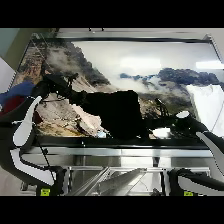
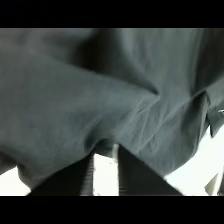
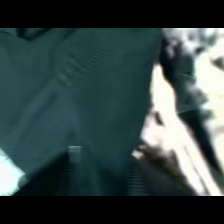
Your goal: Fold the shirts.
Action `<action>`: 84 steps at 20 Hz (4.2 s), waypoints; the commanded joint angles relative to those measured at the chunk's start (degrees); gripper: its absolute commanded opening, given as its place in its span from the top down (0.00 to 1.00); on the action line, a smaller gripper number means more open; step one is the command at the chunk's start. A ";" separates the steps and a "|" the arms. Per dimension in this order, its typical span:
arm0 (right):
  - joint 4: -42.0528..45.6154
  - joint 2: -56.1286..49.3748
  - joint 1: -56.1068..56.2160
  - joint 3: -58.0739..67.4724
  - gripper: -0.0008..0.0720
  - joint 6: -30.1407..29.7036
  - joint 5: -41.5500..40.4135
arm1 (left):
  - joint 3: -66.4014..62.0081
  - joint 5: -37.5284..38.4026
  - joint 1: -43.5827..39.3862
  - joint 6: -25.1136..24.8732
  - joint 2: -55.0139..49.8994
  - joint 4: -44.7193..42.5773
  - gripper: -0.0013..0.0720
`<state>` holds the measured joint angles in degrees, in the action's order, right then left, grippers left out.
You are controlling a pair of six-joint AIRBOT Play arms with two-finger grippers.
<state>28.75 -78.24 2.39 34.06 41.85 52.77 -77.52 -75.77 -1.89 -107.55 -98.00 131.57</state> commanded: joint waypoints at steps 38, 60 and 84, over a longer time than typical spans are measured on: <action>3.10 13.90 -12.26 11.93 0.96 3.02 15.23 | -11.02 -4.92 4.81 -1.20 14.34 10.69 0.96; -2.43 8.39 -2.93 21.92 0.96 0.28 15.26 | 28.52 13.79 0.11 0.17 32.79 5.90 0.74; -0.48 -1.07 -11.78 21.92 0.96 -1.60 10.47 | 27.26 9.05 10.12 -1.22 23.74 -5.95 0.04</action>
<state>28.01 -79.29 -9.34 55.99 40.23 62.94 -50.68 -69.06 6.26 -109.95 -76.14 128.44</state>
